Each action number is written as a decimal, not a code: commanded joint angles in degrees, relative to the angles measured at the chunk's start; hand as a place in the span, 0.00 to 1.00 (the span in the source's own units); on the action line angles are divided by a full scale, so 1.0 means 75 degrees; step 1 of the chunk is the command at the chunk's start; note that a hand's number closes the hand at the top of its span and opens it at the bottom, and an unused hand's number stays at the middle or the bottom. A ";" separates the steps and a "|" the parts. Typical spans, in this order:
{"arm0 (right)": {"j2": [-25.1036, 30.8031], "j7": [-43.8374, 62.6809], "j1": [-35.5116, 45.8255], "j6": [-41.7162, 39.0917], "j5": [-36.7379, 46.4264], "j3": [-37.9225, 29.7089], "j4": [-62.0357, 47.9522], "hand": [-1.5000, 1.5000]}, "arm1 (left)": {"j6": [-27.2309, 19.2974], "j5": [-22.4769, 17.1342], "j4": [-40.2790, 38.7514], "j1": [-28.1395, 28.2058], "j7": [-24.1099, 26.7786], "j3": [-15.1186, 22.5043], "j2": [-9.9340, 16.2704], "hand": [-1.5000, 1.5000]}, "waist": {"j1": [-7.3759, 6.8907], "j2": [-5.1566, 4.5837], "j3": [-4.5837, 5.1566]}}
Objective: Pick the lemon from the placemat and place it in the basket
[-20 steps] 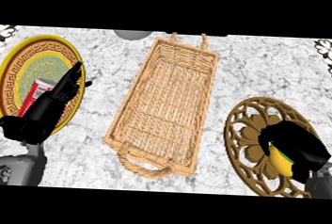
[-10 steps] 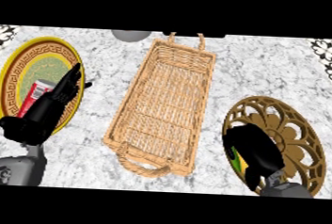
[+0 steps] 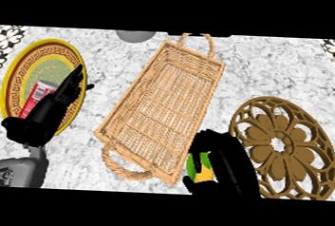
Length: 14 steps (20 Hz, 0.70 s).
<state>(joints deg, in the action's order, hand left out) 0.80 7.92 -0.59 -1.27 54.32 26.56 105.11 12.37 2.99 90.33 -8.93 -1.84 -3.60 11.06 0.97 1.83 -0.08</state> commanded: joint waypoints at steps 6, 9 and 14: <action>-0.0104 0.3373 -0.0032 0.2199 0.0217 0.2507 0.1490 1.00 | -0.0004 0.0004 0.0000 -0.0101 -0.0098 -0.0031 0.0044 0.50 | 0.0045 0.0014 0.0073; -0.0105 0.4645 0.0506 0.2530 0.1197 0.2854 0.1524 1.00 | 0.0053 0.0066 0.0013 0.0066 0.0062 -0.0011 0.0113 0.50 | -0.0045 -0.0027 0.0094; -0.0089 0.6360 0.1389 0.2646 0.1992 0.3281 0.1647 1.00 | -0.0036 0.0134 0.0022 0.0000 0.0061 0.0135 -0.0061 0.50 | -0.0110 -0.0066 0.0089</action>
<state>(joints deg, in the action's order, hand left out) 2.75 45.59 6.05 16.79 65.09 47.56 116.35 12.71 3.36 90.34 -8.89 -1.61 -3.31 11.37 0.53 1.55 0.58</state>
